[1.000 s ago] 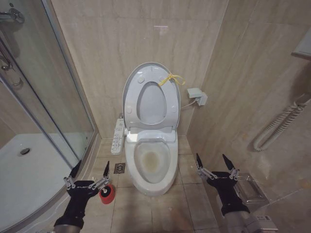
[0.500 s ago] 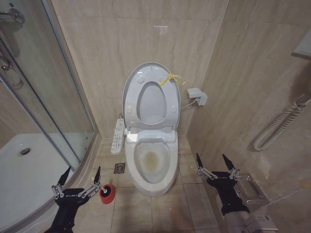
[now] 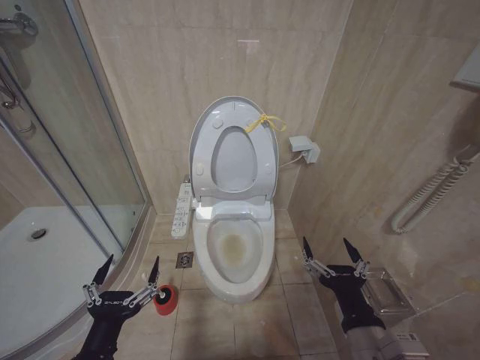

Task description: Open the toilet lid, clean the toilet bowl with a toilet brush, close the toilet lid, and flush.

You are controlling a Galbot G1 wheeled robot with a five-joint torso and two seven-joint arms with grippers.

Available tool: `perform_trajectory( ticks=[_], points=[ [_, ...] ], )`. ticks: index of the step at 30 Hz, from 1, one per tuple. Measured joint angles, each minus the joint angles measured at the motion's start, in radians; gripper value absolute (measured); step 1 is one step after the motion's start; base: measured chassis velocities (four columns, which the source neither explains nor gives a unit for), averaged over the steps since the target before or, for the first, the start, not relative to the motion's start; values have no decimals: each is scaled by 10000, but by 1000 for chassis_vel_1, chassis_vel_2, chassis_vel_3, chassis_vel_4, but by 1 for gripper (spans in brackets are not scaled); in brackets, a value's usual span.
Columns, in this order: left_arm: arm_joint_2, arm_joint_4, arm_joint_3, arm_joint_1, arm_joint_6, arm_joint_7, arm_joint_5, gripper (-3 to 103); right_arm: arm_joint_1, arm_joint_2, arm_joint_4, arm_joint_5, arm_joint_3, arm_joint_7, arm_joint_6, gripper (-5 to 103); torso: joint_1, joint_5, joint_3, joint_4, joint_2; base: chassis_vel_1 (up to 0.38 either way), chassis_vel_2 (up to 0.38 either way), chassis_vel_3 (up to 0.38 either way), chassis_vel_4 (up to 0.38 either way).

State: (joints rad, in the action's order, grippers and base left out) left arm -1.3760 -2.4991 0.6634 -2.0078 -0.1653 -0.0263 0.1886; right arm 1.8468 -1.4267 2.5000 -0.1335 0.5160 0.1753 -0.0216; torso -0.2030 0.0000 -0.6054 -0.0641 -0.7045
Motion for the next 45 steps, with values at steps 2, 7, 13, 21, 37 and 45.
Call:
perform_trajectory(
  ticks=[2, 7, 13, 21, 37, 45],
  points=[
    [8, -3, 2, 0, 0, 9, -4, 100, 0, 0, 0, 0, 1, 0, 0, 100, 0, 0, 0, 0, 0, 0, 0, 0, 0],
    [11, -9, 5, 2, 0, 12, -8, 100, 0, 0, 0, 0, 1, 0, 0, 100, 0, 0, 0, 0, 0, 0, 0, 0, 0],
    [14, -23, 5, 5, 3, 12, -9, 100, 0, 0, 0, 0, 1, 0, 0, 100, 0, 0, 0, 0, 0, 0, 0, 0, 0],
    [16, -23, 5, 8, 7, 10, -9, 100, 0, 0, 0, 0, 1, 0, 0, 100, 0, 0, 0, 0, 0, 0, 0, 0, 0],
    [17, -21, 2, 10, 15, 8, -5, 100, 0, 0, 0, 0, 0, 0, 0, 100, 0, 0, 0, 0, 0, 0, 0, 0, 0],
    [17, -17, 2, 11, 19, 8, -5, 100, 0, 0, 0, 0, 0, 0, 0, 100, 0, 0, 0, 0, 0, 0, 0, 0, 0]
  ],
)
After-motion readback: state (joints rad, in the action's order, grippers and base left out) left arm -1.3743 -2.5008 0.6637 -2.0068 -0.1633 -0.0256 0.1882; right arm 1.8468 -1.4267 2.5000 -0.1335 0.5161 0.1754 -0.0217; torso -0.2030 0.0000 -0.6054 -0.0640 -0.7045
